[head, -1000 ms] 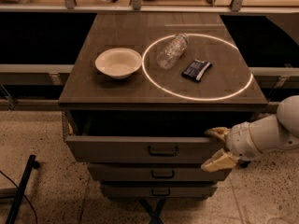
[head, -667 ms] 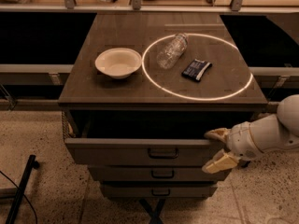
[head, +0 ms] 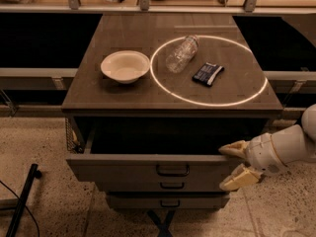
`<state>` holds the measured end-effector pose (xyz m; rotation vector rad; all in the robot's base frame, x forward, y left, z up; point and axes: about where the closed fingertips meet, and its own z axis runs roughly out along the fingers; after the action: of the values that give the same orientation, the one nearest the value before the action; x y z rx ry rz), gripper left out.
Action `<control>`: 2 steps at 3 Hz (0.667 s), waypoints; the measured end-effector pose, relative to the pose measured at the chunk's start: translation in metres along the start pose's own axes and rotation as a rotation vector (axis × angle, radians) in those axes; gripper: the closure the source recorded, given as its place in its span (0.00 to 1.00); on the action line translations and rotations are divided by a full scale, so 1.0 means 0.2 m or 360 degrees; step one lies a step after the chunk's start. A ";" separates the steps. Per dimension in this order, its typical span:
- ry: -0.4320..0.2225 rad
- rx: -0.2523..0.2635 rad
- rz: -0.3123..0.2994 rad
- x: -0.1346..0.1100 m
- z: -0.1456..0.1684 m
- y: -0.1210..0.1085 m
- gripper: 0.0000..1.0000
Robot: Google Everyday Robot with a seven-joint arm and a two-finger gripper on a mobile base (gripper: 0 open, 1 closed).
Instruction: Open top drawer
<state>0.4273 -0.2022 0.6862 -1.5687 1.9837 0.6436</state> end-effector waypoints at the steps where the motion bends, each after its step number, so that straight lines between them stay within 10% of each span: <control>1: -0.0025 -0.0041 -0.0033 -0.01 -0.07 0.07 0.32; 2: -0.0071 -0.0072 -0.0072 -0.05 -0.10 0.12 0.26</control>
Offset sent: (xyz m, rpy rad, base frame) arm -0.0358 -0.0064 0.0311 0.0583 -0.0043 0.0795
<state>0.4028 -0.2037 0.7091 -1.6072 1.9082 0.7033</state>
